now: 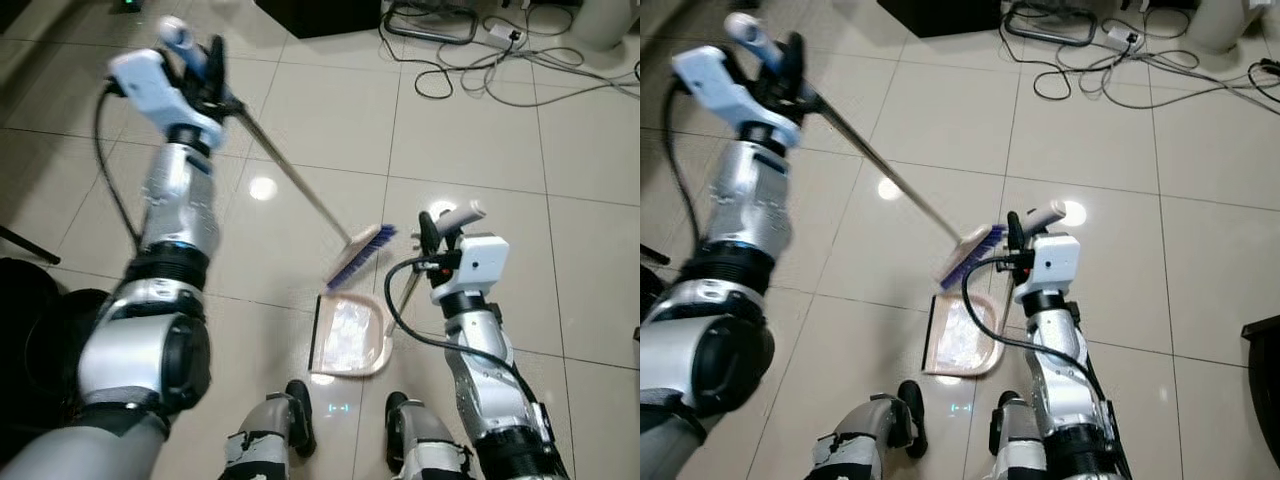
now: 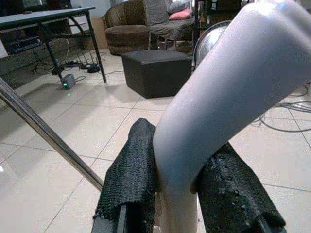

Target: Sweep floor

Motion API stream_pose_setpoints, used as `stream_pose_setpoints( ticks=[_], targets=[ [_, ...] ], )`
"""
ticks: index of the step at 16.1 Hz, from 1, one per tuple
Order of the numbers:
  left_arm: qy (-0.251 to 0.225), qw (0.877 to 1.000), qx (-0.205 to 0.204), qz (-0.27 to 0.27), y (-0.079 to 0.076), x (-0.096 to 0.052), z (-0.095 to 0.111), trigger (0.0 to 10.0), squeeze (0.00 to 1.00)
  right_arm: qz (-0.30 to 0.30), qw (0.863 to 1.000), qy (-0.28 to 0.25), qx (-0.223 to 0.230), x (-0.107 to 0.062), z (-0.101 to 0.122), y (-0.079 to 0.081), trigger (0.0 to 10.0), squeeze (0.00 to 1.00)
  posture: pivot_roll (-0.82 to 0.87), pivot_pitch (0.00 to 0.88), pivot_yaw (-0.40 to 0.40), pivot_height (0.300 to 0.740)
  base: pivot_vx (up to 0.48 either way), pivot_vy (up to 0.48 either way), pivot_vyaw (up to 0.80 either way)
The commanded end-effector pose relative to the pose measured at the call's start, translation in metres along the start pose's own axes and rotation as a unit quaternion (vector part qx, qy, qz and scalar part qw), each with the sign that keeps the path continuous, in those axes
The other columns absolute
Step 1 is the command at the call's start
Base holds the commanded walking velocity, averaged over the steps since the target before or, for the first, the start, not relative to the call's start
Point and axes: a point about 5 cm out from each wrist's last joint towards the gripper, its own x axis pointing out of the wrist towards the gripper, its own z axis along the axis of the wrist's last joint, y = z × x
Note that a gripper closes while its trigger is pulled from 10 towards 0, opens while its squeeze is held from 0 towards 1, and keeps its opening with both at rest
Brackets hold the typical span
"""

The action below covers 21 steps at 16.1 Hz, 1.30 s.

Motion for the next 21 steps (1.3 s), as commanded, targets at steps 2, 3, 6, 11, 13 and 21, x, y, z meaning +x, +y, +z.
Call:
stream_pose_setpoints(
  ticks=[2,3,6,11,13,21],
  targets=[
    [-0.004,0.999,0.045,-0.001,0.009,0.003,0.011,10.0,0.00,-0.008,1.000,-0.018,0.009,0.001,0.008,-0.004,10.0,0.00,-0.01,0.147,0.090,0.740,0.000,0.000,0.00],
    [0.005,0.997,0.075,-0.012,0.011,0.000,0.009,10.0,0.00,-0.013,1.000,-0.019,0.007,0.000,0.010,-0.007,10.0,0.00,-0.01,0.135,0.092,0.740,0.000,0.000,0.00],
    [0.069,0.988,0.139,-0.024,0.021,-0.016,-0.008,10.0,0.00,-0.041,0.999,-0.033,0.008,0.002,0.031,-0.020,10.0,0.00,-0.02,0.116,0.097,0.740,0.000,0.000,0.00],
    [0.192,0.972,0.136,-0.007,0.033,-0.102,-0.057,10.0,0.00,-0.063,0.997,-0.025,0.032,0.014,0.091,-0.033,10.0,0.00,-0.06,0.077,0.044,0.740,0.000,0.000,0.00],
    [0.204,0.969,0.142,0.002,0.034,-0.125,-0.059,10.0,0.00,-0.058,0.997,-0.027,0.050,0.017,0.102,-0.030,10.0,0.00,-0.07,0.062,0.030,0.740,0.000,0.000,0.00],
    [0.258,0.955,0.142,-0.028,0.009,-0.167,-0.055,10.0,0.00,-0.035,0.996,0.004,0.076,0.015,0.118,-0.024,10.0,0.00,-0.08,0.034,0.024,0.740,0.000,0.000,0.00]
  ],
)
